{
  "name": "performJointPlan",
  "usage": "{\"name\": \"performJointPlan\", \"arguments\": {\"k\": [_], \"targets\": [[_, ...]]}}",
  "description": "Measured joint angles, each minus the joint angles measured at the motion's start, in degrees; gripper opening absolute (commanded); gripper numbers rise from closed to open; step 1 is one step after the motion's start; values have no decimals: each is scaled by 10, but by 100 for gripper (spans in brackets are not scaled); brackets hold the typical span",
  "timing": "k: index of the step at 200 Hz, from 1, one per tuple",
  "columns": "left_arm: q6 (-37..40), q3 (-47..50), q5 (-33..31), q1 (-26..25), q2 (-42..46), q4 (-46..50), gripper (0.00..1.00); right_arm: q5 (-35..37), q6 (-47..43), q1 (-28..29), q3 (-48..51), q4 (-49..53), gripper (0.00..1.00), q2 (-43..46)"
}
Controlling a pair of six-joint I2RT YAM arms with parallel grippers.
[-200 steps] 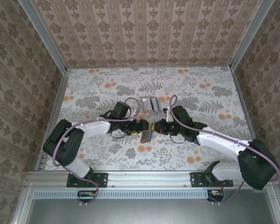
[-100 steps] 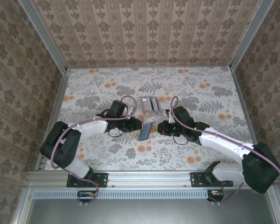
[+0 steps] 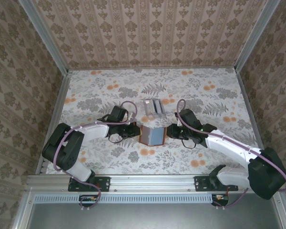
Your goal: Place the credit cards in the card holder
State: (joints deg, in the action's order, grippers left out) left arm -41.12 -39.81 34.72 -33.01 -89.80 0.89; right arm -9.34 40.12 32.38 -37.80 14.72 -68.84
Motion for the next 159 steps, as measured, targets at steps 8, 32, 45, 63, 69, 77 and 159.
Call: {"name": "performJointPlan", "arguments": {"k": [8, 32, 45, 63, 69, 77, 159], "targets": [[-2, 3, 0, 0, 0, -7, 0, 2, -3, -3, 0, 7, 35, 0], [-27, 27, -3, 0, 0, -42, 0, 13, -11, -4, -10, 34, 42, 7], [-47, 49, -9, -5, 0, -71, 0, 33, -12, 2, -20, 49, 43, 21], [-73, 69, -19, -15, 0, -97, 0, 69, -16, 26, -48, 64, 46, 35], [-80, 73, -22, -17, 0, -104, 0, 77, -17, 34, -60, 64, 47, 35], [-93, 78, -26, -19, 0, -112, 0, 80, -18, 42, -77, 63, 48, 30], [-147, 85, -72, -39, 55, -98, 0, 144, -135, 35, -332, 50, 60, -235]]}}
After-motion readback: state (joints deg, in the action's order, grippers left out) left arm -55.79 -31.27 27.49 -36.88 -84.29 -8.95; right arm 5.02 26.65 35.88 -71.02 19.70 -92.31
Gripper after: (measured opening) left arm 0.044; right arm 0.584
